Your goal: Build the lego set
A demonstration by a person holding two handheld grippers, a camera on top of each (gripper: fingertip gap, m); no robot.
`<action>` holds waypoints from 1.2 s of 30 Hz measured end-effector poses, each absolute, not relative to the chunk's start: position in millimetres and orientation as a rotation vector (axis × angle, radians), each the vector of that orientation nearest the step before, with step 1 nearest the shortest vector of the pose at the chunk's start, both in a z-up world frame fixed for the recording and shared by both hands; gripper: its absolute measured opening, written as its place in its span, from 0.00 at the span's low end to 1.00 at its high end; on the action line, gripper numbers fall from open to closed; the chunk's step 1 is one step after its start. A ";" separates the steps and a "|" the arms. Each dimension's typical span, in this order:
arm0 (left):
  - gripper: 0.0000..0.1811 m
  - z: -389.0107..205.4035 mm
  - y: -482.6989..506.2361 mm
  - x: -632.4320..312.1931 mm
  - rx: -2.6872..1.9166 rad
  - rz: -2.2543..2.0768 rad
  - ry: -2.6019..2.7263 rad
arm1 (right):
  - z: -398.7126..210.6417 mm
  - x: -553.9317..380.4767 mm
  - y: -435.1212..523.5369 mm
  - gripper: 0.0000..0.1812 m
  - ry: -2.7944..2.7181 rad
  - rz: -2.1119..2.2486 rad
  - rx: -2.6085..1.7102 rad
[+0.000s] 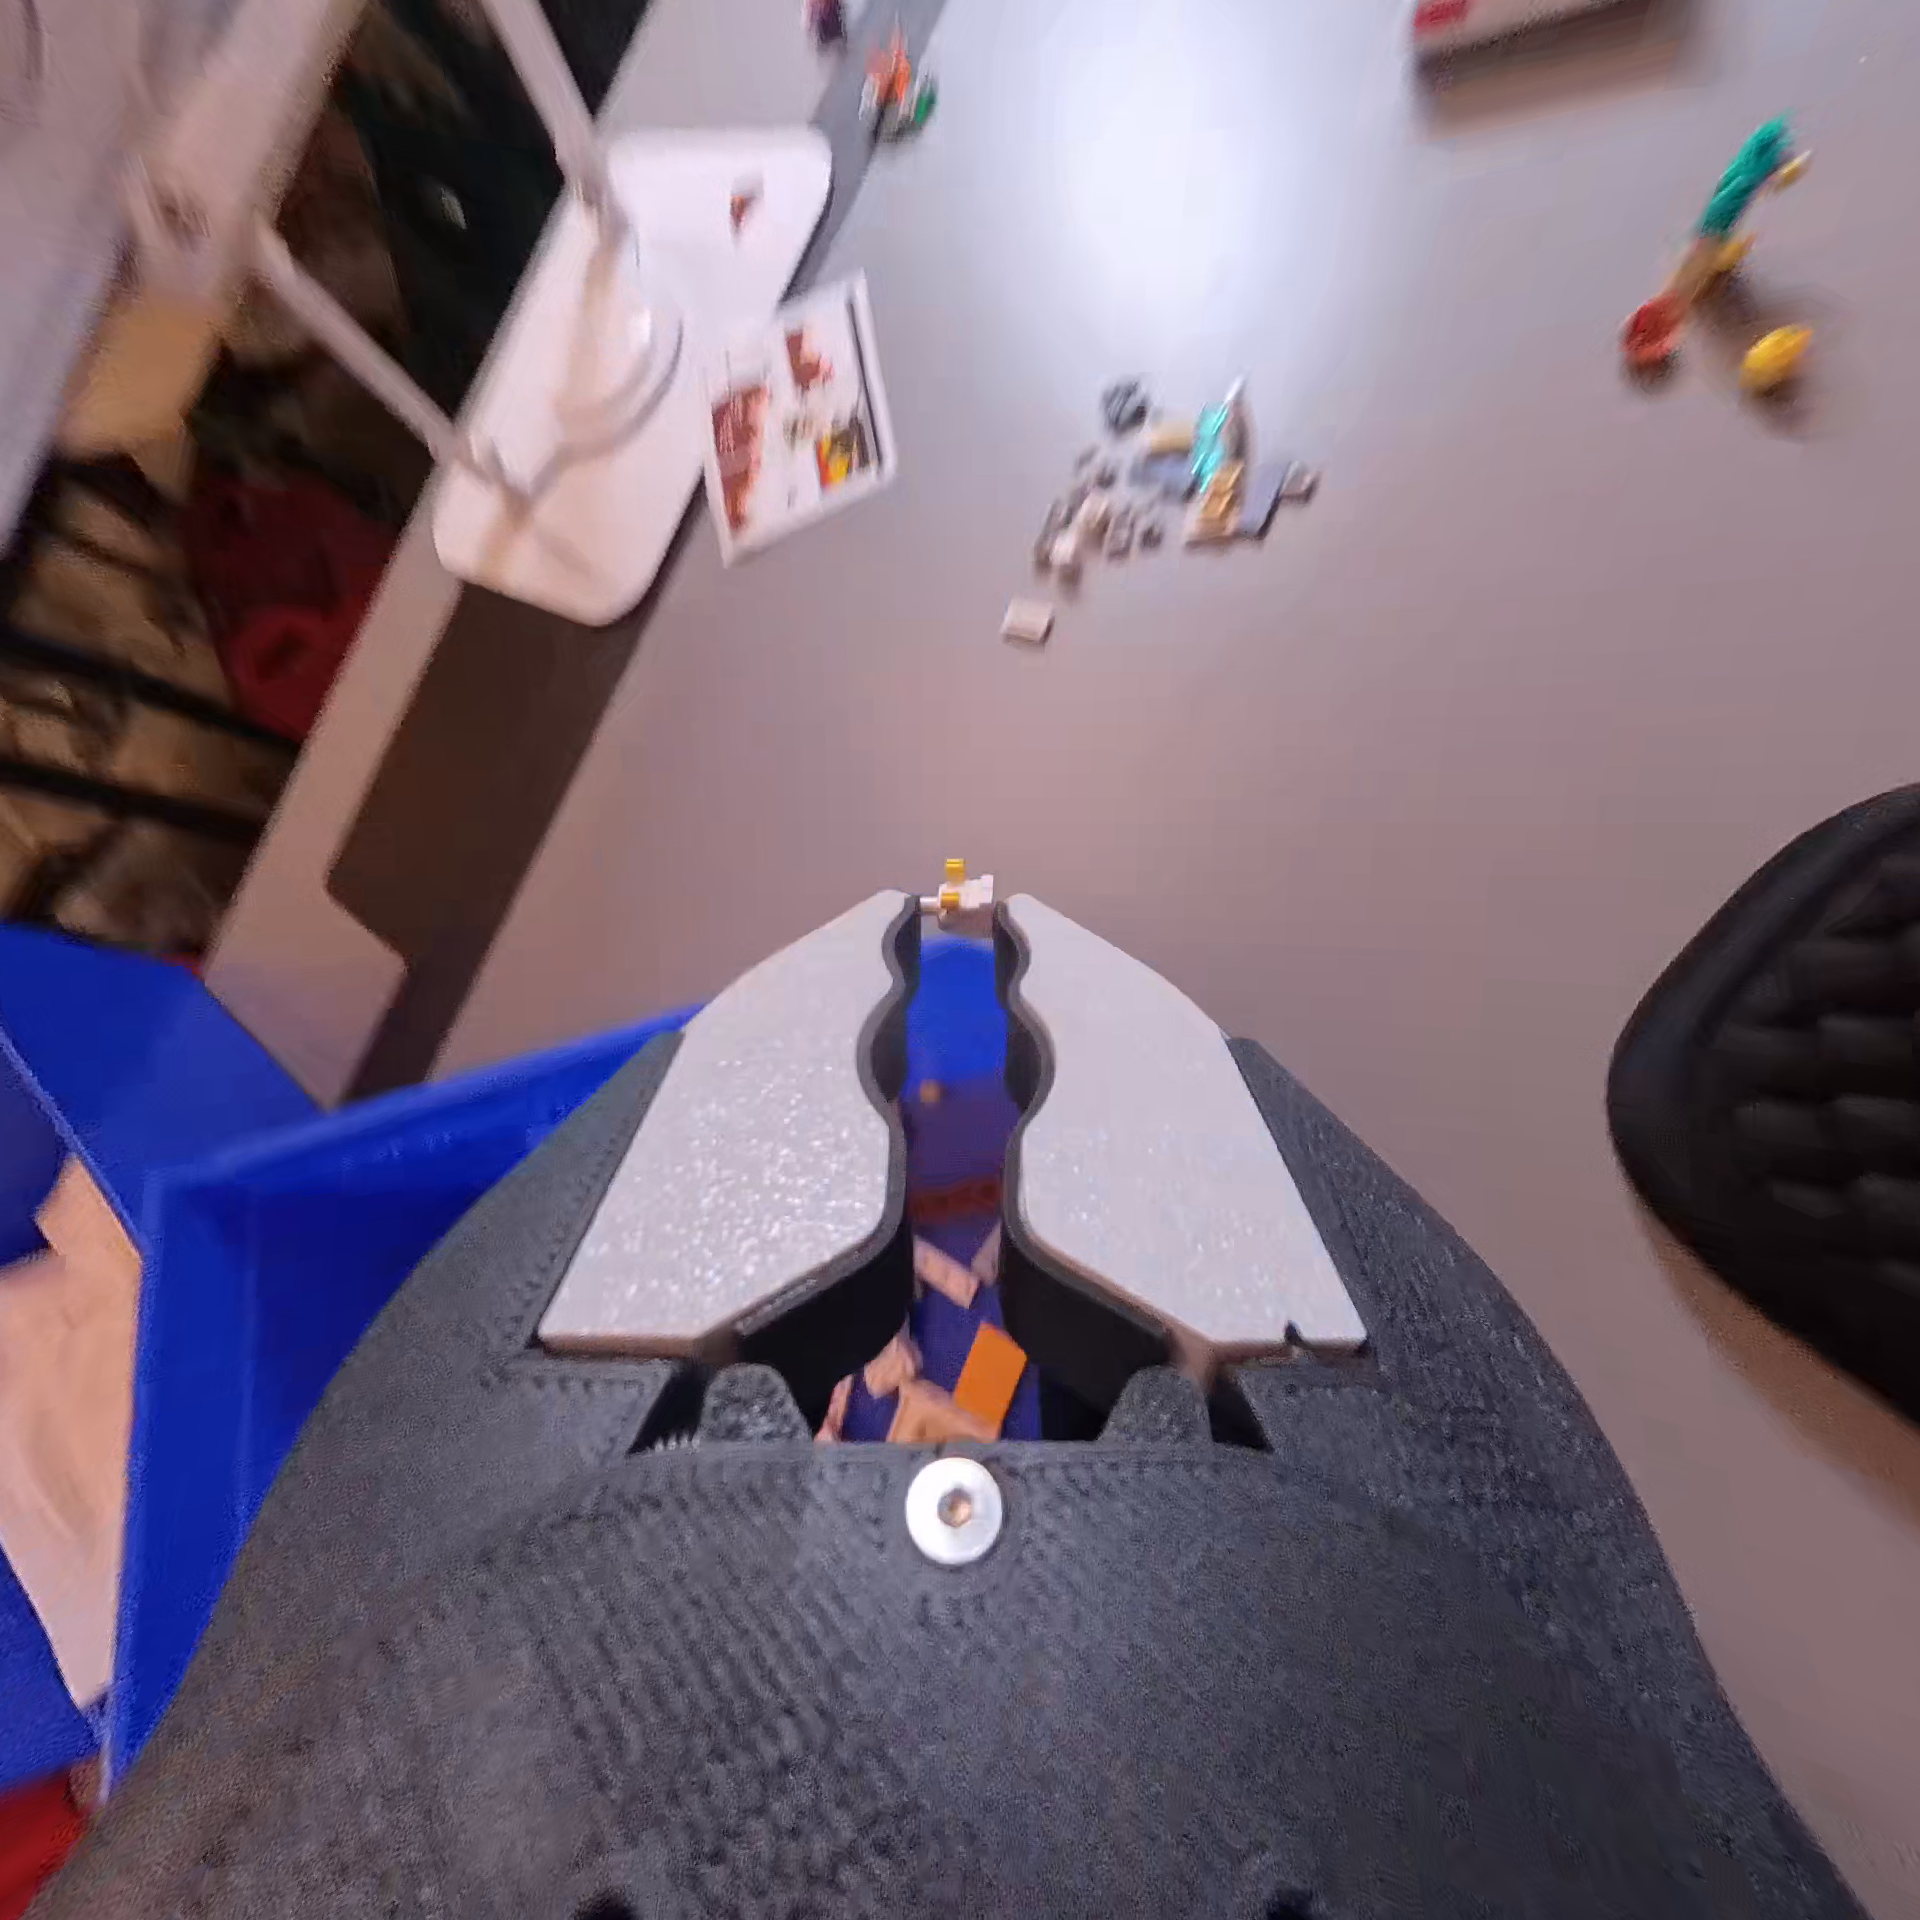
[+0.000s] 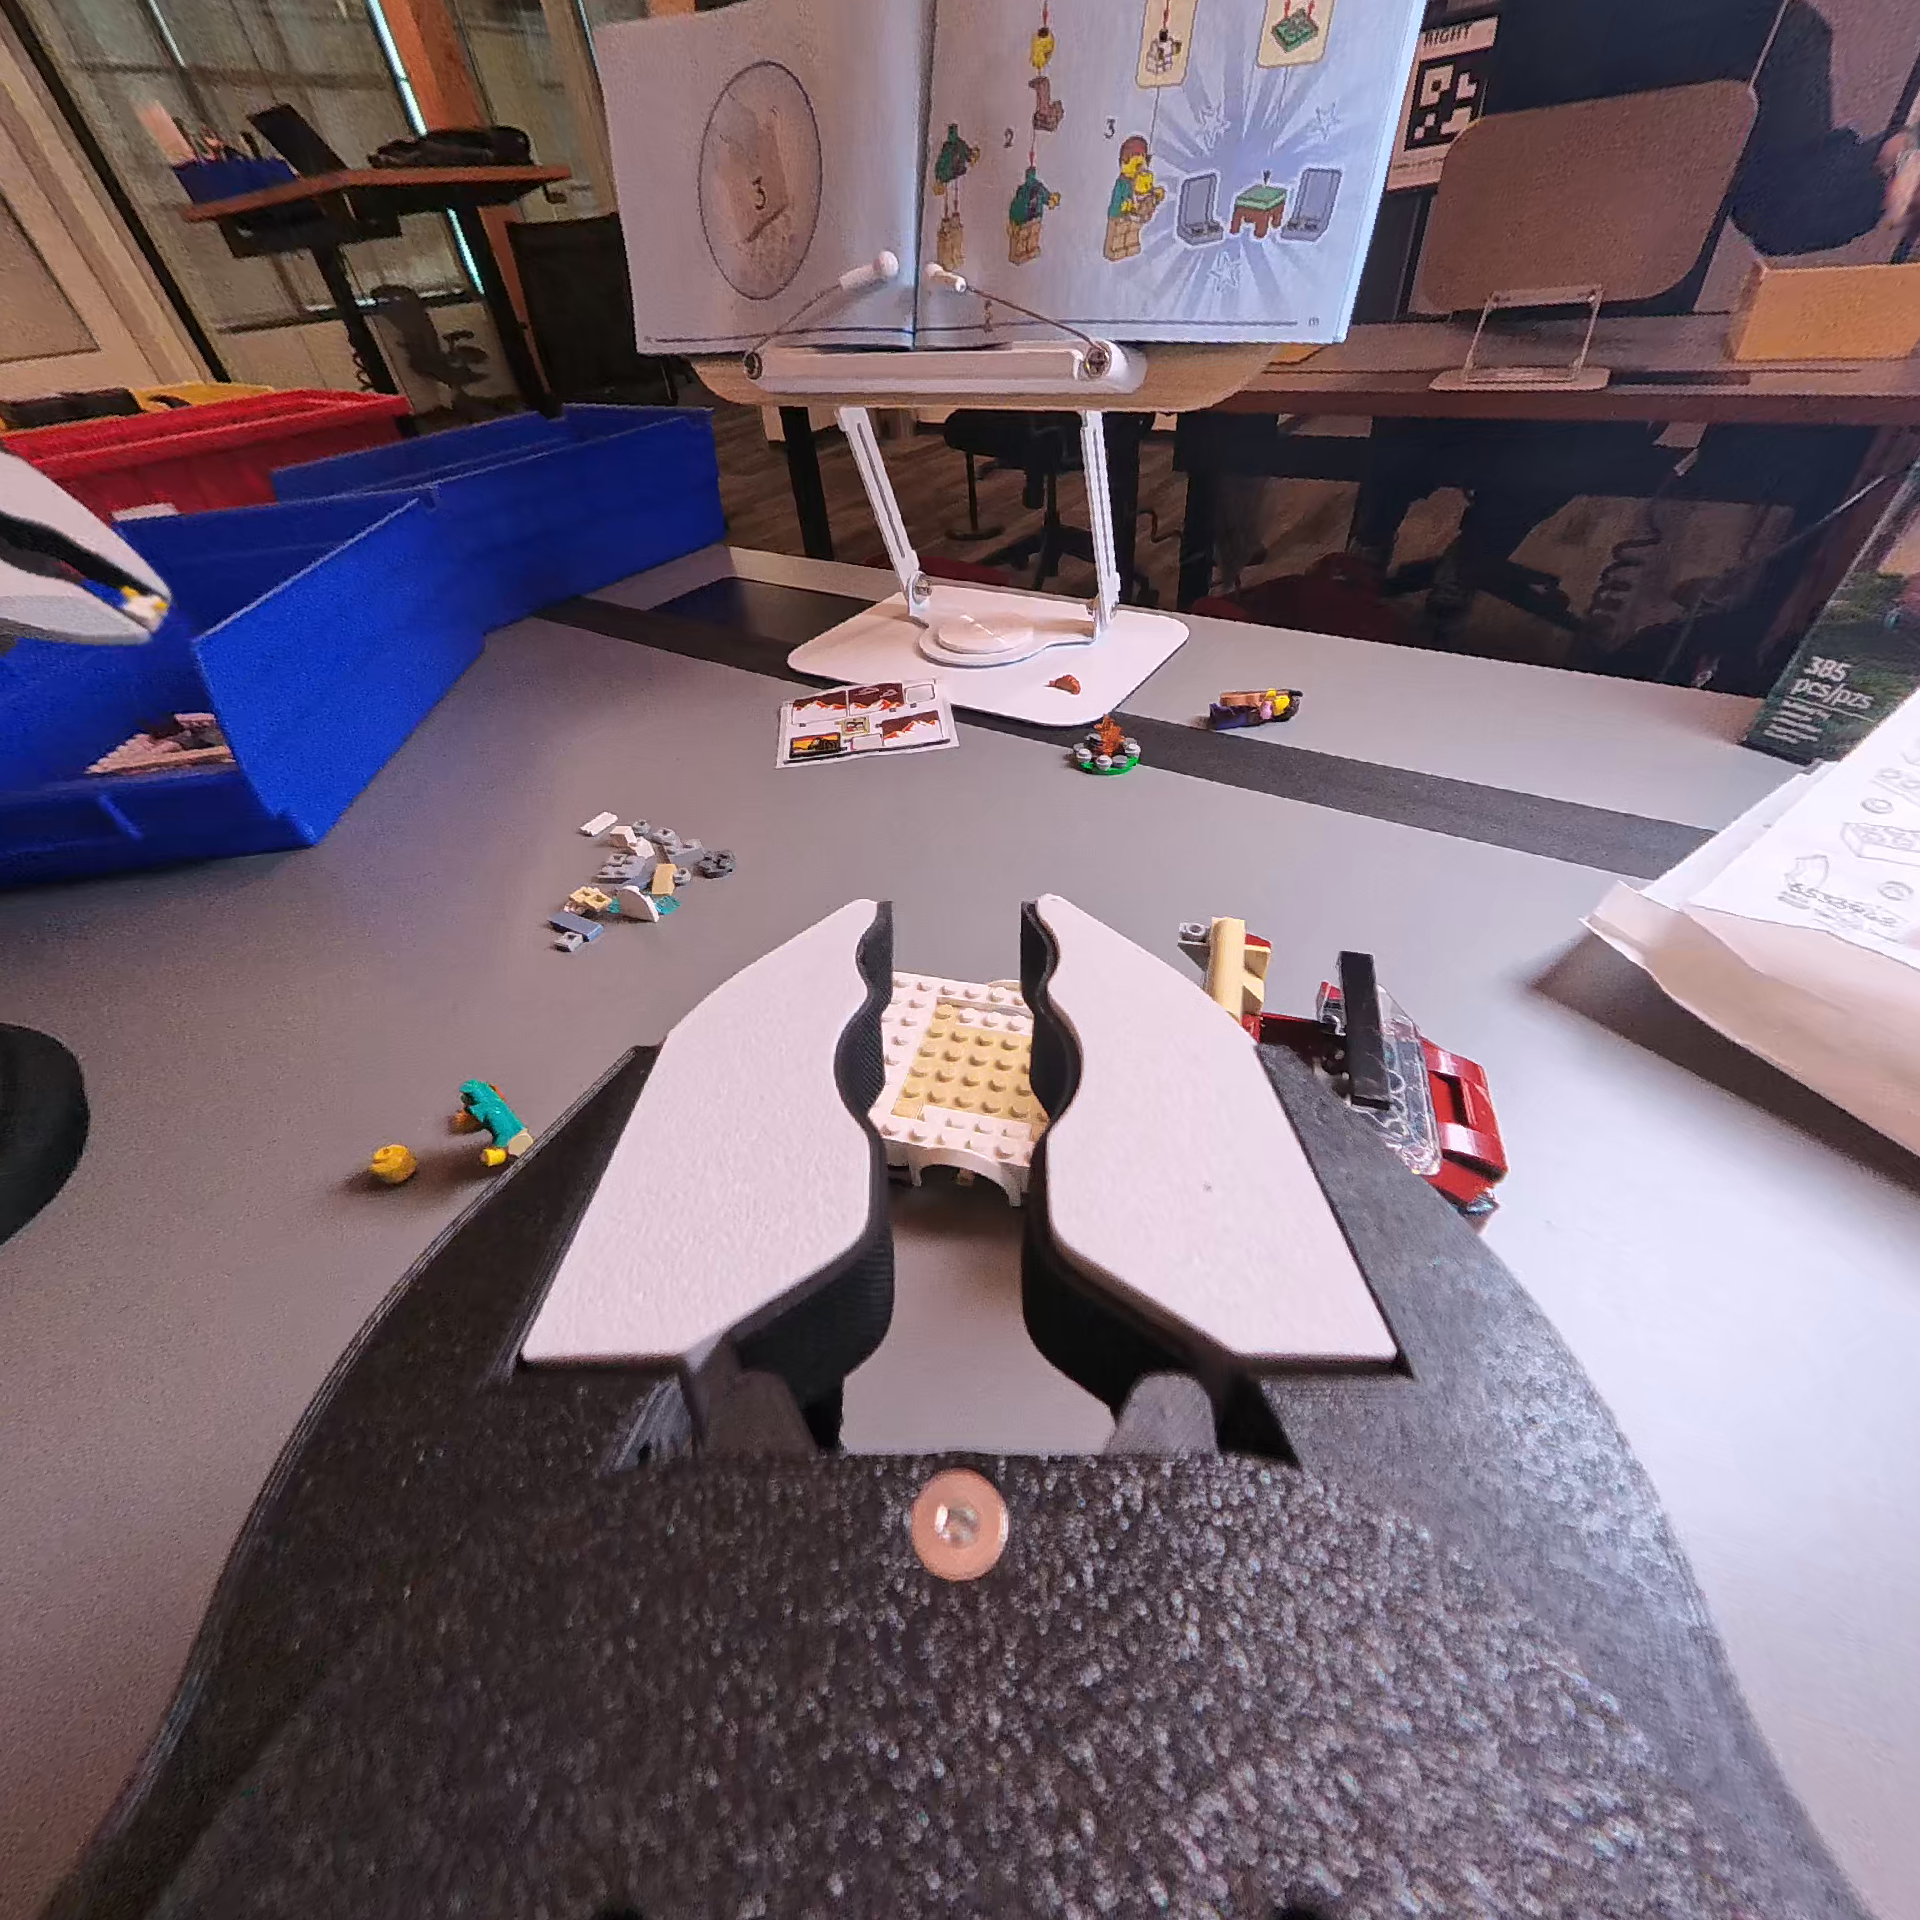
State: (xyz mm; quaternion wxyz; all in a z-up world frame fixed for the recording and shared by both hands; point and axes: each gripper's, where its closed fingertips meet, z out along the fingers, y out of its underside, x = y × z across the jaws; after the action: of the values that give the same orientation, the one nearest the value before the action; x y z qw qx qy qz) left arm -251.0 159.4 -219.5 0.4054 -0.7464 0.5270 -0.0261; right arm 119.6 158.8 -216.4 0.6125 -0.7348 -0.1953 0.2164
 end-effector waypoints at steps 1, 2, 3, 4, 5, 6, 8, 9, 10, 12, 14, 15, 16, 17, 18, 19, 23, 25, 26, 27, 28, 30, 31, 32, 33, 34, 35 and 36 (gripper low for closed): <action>0.08 -212.8 154.0 -234.7 -1.808 -0.073 1.355 | -215.8 118.9 158.2 0.13 -0.454 0.499 -1.693; 0.07 -208.2 148.6 -216.5 -1.735 -0.097 1.378 | -215.0 118.3 157.5 0.13 -0.458 0.499 -1.690; 0.07 -205.8 144.9 -198.0 -1.673 -0.126 1.393 | -214.0 117.8 156.8 0.13 -0.461 0.499 -1.686; 0.07 -205.9 142.2 -179.6 -1.620 -0.156 1.408 | -212.9 117.6 156.0 0.13 -0.463 0.500 -1.682; 0.07 -208.8 139.3 -160.7 -1.574 -0.195 1.434 | -211.9 117.3 155.3 0.13 -0.464 0.501 -1.678; 0.07 -213.9 137.5 -142.2 -1.532 -0.229 1.463 | -211.2 117.2 154.7 0.13 -0.465 0.502 -1.676; 0.07 -230.6 141.3 -110.9 -1.509 -0.257 1.511 | -210.4 117.4 153.6 0.13 -0.469 0.500 -1.673; 0.07 -240.5 143.4 -95.9 -1.500 -0.277 1.545 | -210.0 117.8 153.0 0.13 -0.471 0.498 -1.671; 0.07 -248.6 146.6 -81.3 -1.482 -0.293 1.568 | -209.6 118.5 152.6 0.13 -0.472 0.496 -1.670; 0.07 -266.1 152.1 -54.9 -1.467 -0.336 1.624 | -208.4 120.0 152.1 0.13 -0.471 0.495 -1.667; 0.07 -283.9 160.4 -33.5 -1.463 -0.335 1.676 | -206.9 121.5 151.6 0.12 -0.467 0.501 -1.664; 0.07 -292.5 161.7 -24.1 -1.469 -0.347 1.707 | -206.2 122.2 151.3 0.12 -0.466 0.503 -1.663; 0.07 -300.2 161.5 -15.4 -1.477 -0.368 1.737 | -205.7 122.9 151.1 0.12 -0.465 0.504 -1.662; 0.07 -305.9 161.8 -7.5 -1.478 -0.388 1.755 | -205.4 123.8 150.8 0.12 -0.464 0.504 -1.661; 0.07 -311.1 161.7 -1.1 -1.488 -0.412 1.769 | -205.2 124.9 150.6 0.12 -0.463 0.503 -1.662; 0.07 -317.0 160.9 3.4 -1.509 -0.437 1.788 | -205.2 126.0 150.5 0.12 -0.461 0.504 -1.663; 0.08 -328.3 161.2 6.8 -1.557 -0.450 1.824 | -205.2 130.4 150.8 0.12 -0.451 0.517 -1.666; 0.12 -327.7 160.9 2.4 -1.598 -0.470 1.819 | -205.4 130.8 150.7 0.11 -0.449 0.530 -1.669; 0.14 -325.7 162.0 -0.7 -1.615 -0.471 1.804 | -205.8 130.6 150.7 0.11 -0.450 0.534 -1.671; 0.16 -322.7 161.2 -4.0 -1.624 -0.483 1.795 | -206.2 130.3 150.8 0.11 -0.452 0.535 -1.672; 0.17 -318.5 159.4 -7.5 -1.632 -0.499 1.785 | -206.9 129.9 150.8 0.11 -0.455 0.535 -1.675; 0.18 -305.4 158.5 -18.3 -1.640 -0.486 1.753 | -208.2 128.8 150.9 0.11 -0.460 0.532 -1.679; 0.19 -294.4 158.9 -25.6 -1.632 -0.465 1.724 | -208.4 128.7 151.0 0.11 -0.459 0.528 -1.679; 0.19 -280.1 159.8 -34.5 -1.627 -0.443 1.682 | -208.0 129.5 151.2 0.12 -0.454 0.520 -1.678; 0.19 -263.4 161.2 -45.5 -1.626 -0.423 1.630 | -207.1 131.3 152.0 0.13 -0.441 0.509 -1.675; 0.19 -244.9 163.8 -59.5 -1.625 -0.396 1.574 | -206.0 133.5 152.9 0.13 -0.427 0.501 -1.672; 0.19 -225.5 169.1 -77.4 -1.627 -0.352 1.507 | -204.8 135.4 153.5 0.14 -0.413 0.499 -1.668; 0.19 -205.7 178.1 -100.0 -1.637 -0.282 1.425 | -203.7 137.5 154.1 0.15 -0.398 0.499 -1.666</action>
State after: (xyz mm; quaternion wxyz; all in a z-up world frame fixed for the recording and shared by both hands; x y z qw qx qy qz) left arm -100.0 178.1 -205.7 0.4586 -0.6648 0.5784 -0.1147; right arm 137.5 154.1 -203.7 0.6279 -0.7267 -0.1738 0.2179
